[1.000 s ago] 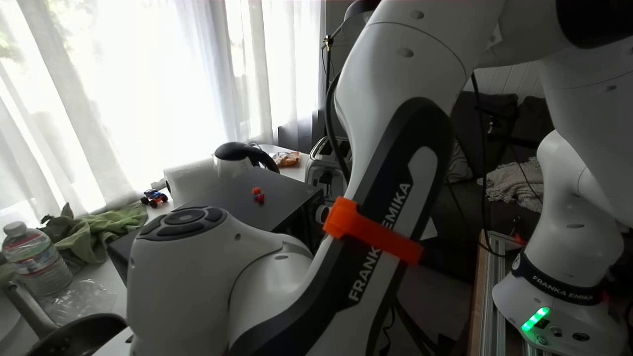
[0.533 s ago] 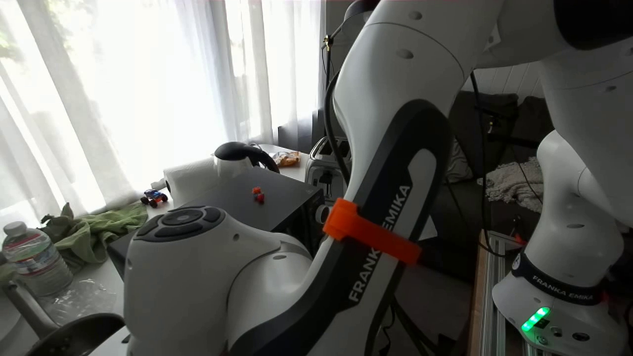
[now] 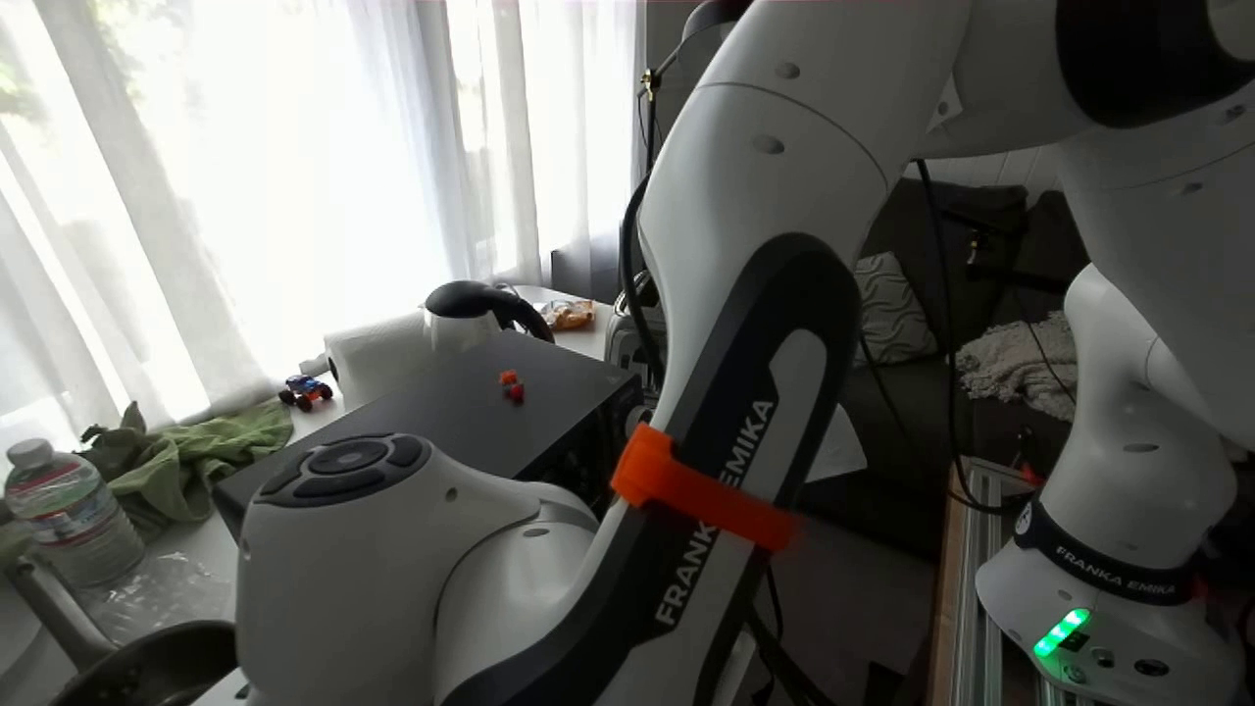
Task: Put the white and orange packet in the toaster oven.
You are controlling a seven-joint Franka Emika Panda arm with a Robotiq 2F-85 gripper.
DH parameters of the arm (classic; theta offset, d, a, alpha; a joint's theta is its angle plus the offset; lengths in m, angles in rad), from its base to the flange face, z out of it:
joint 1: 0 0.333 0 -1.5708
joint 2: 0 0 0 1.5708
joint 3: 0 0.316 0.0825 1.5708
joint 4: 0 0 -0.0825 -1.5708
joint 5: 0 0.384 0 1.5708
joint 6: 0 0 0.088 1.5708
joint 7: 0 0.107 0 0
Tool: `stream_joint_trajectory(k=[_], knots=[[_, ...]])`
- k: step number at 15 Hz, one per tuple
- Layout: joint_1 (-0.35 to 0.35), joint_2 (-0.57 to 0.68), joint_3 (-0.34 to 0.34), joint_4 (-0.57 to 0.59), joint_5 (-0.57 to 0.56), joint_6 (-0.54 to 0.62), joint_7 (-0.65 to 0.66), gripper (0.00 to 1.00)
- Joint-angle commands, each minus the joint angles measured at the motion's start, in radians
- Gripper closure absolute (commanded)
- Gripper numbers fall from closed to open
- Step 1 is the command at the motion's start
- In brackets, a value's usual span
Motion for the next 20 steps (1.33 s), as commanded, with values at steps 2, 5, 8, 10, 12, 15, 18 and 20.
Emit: stream_joint_trajectory(k=[2, 5, 8, 10, 12, 15, 18, 20], knots=[[0.016, 0.033, -0.015, 0.037, -0.029, 0.005, 0.015, 0.41], [0.013, 0.028, -0.011, 0.033, -0.028, 0.003, 0.011, 0.62], [0.009, 0.021, -0.010, 0.025, -0.027, 0.004, 0.009, 0.82], [0.007, 0.009, -0.008, 0.014, -0.029, 0.002, 0.006, 0.95], [0.000, -0.034, -0.001, -0.013, -0.030, -0.034, -0.001, 0.98], [0.000, -0.119, 0.000, -0.064, -0.040, -0.092, 0.006, 1.00], [-0.004, -0.196, 0.006, -0.101, -0.045, -0.184, 0.004, 0.97], [-0.001, -0.248, 0.005, -0.124, -0.047, -0.245, 0.010, 0.97]])
